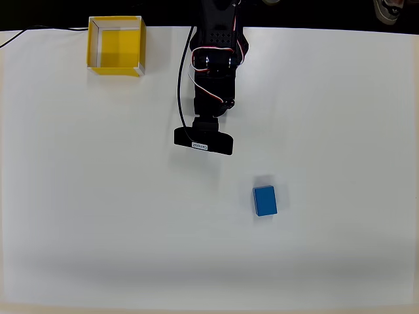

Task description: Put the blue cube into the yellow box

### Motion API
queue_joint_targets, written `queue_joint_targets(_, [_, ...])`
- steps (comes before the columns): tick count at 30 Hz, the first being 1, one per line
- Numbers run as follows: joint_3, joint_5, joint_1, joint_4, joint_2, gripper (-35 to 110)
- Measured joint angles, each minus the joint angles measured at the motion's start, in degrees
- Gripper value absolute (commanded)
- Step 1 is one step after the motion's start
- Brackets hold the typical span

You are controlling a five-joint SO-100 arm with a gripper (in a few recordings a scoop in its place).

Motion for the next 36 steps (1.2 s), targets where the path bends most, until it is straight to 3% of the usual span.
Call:
queue_joint_targets(14, [0.0,-0.8,-3.0,0.0,0.1,0])
queue_joint_targets(18, [-0.3,-2.0,-3.0,-0.7,-1.1,10])
queue_joint_targets(27, [-22.3,0.2,-4.3,-5.0,-29.6,35])
queue_joint_targets(36, [-45.0,1.8,-4.3,-18.5,-51.3,44])
